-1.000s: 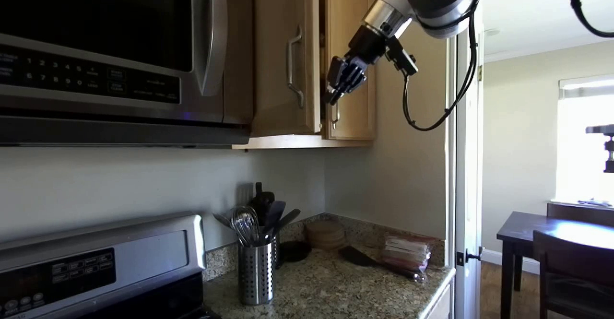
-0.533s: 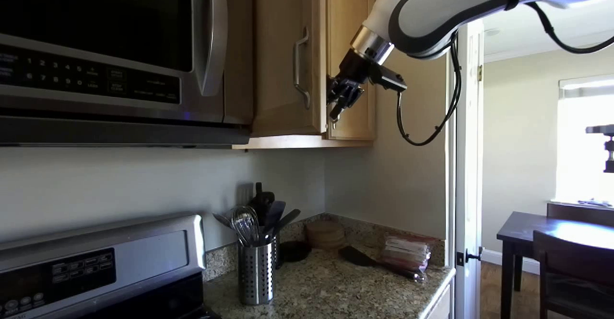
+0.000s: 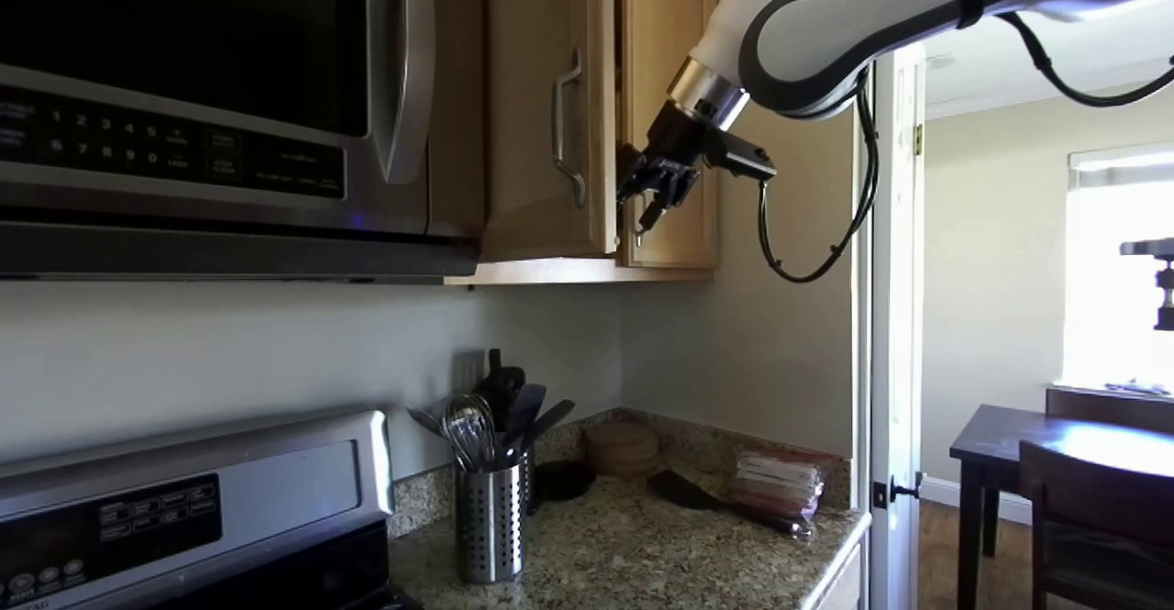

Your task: Open the cupboard, take an object out of it and place it on the counter

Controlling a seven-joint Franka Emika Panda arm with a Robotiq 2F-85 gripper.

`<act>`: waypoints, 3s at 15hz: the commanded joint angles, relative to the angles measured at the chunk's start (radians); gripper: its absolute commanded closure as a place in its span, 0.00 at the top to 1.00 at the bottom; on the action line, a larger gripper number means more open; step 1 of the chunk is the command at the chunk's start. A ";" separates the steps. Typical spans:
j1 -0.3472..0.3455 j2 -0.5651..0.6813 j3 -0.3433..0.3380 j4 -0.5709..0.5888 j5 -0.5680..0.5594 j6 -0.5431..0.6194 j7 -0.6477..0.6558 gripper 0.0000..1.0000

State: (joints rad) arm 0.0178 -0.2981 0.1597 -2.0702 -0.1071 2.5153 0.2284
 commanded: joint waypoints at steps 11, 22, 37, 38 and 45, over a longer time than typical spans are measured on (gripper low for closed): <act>0.035 0.278 -0.048 0.299 0.079 0.101 -0.204 1.00; 0.015 0.535 -0.028 0.578 0.215 0.068 -0.411 1.00; 0.020 0.680 -0.037 0.742 0.170 0.069 -0.421 1.00; 0.019 0.690 -0.037 0.752 0.167 0.067 -0.423 1.00; 0.017 0.756 -0.039 0.819 0.145 0.069 -0.440 1.00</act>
State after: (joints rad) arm 0.0300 0.4266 0.1336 -1.3053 0.0557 2.6000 -0.1935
